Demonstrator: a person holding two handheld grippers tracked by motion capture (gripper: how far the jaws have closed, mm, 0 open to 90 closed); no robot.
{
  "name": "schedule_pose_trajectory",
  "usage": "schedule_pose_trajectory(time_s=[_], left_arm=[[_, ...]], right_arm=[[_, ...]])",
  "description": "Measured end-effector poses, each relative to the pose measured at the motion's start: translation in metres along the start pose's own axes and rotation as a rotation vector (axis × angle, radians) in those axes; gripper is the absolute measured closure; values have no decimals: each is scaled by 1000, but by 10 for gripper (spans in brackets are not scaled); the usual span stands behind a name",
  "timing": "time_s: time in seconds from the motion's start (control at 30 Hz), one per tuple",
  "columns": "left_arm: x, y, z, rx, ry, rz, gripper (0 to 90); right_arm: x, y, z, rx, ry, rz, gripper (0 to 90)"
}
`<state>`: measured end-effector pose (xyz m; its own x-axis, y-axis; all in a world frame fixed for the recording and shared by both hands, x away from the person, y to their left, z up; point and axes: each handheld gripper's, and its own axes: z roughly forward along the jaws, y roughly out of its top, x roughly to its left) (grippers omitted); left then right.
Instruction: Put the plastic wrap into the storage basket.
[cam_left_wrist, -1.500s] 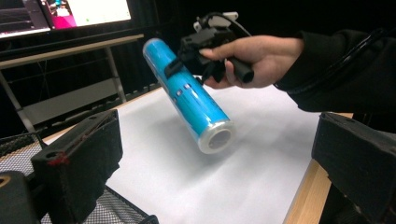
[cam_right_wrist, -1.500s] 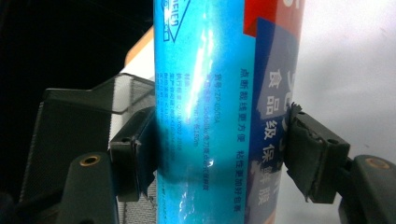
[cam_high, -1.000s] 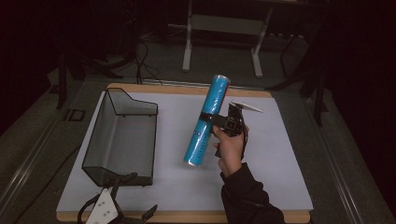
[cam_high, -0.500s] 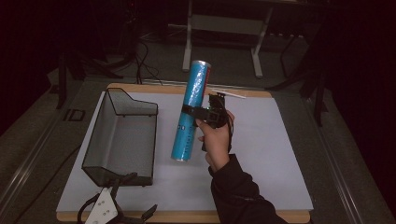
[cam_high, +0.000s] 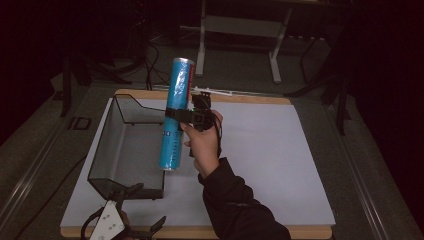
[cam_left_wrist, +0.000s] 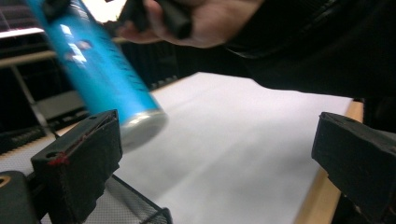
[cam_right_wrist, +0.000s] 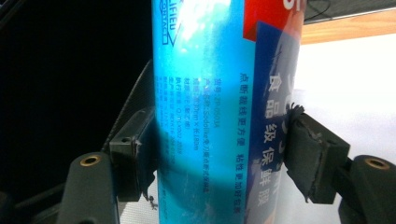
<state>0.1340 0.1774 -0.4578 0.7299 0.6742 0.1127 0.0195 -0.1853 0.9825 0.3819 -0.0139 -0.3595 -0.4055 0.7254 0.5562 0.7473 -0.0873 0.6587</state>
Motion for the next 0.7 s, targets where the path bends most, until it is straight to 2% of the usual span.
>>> schedule_pose_trajectory(time_s=[0.23, 0.27, 0.43, 0.57, 0.7], left_arm=[[-1, 0, -1, -7, 17, 9, 25], [0, 0, -2, -14, 25, 8, 25], [-1, 1, -2, -16, 27, 14, 25], [-2, 0, -2, -17, 24, 16, 25], [-1, 0, -3, -19, 21, 12, 26]], right_arm=[[13, -2, 20, 26, 11, -14, 321], [17, -4, 29, 38, 13, -14, 321], [23, -7, 44, 61, 15, -29, 321], [33, -13, 58, 79, -17, -86, 321], [35, -18, 68, 98, -34, -101, 321]])
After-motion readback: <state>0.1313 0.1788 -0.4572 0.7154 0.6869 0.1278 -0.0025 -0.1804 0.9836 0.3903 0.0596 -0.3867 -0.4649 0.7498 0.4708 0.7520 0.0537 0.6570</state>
